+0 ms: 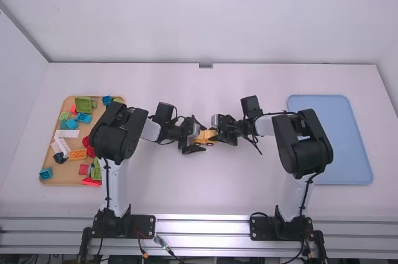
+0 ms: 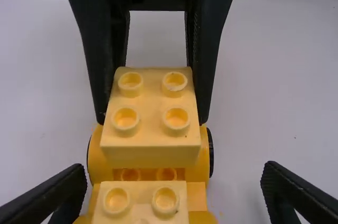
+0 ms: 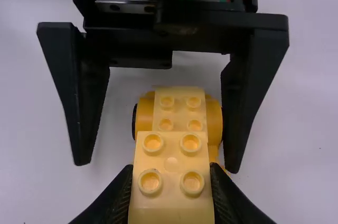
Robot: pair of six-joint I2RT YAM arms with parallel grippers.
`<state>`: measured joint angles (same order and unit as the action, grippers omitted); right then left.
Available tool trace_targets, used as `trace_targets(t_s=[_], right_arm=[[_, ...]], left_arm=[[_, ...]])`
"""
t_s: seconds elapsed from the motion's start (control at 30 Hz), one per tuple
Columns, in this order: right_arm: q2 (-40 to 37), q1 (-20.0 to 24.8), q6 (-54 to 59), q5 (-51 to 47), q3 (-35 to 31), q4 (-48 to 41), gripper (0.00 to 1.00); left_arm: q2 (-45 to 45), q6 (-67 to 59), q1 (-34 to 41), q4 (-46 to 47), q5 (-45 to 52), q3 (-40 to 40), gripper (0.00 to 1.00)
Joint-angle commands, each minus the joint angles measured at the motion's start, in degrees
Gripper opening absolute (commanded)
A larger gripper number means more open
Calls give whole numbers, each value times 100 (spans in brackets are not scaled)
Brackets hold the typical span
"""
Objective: Assemble lego blocks to make yellow taxi
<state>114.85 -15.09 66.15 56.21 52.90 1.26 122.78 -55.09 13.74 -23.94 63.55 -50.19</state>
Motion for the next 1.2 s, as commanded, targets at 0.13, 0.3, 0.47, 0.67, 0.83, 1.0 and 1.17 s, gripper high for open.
trace_targets(t_s=[0.13, 0.3, 0.47, 0.67, 0.83, 1.0, 1.17], right_arm=[[-83, 2, -35, 28, 70, -44, 0], [-83, -37, -33, -70, 70, -111, 0], [-83, -28, -33, -98, 70, -149, 0], [-83, -37, -33, -98, 70, -151, 0], [-83, -125, 26, -151, 70, -151, 0], [-83, -247, 28, -363, 70, -151, 0], [-83, -247, 31, -358, 70, -153, 0]], left_arm=[[74, 22, 17, -15, -20, -4, 76], [90, 24, 13, 7, -66, -4, 73], [101, 24, 17, 33, -151, -4, 73], [101, 22, 20, 66, -168, -4, 52], [101, 24, 20, 79, -149, -4, 49], [101, 20, 17, 142, -151, -4, 47], [101, 24, 17, 151, -149, -4, 46]])
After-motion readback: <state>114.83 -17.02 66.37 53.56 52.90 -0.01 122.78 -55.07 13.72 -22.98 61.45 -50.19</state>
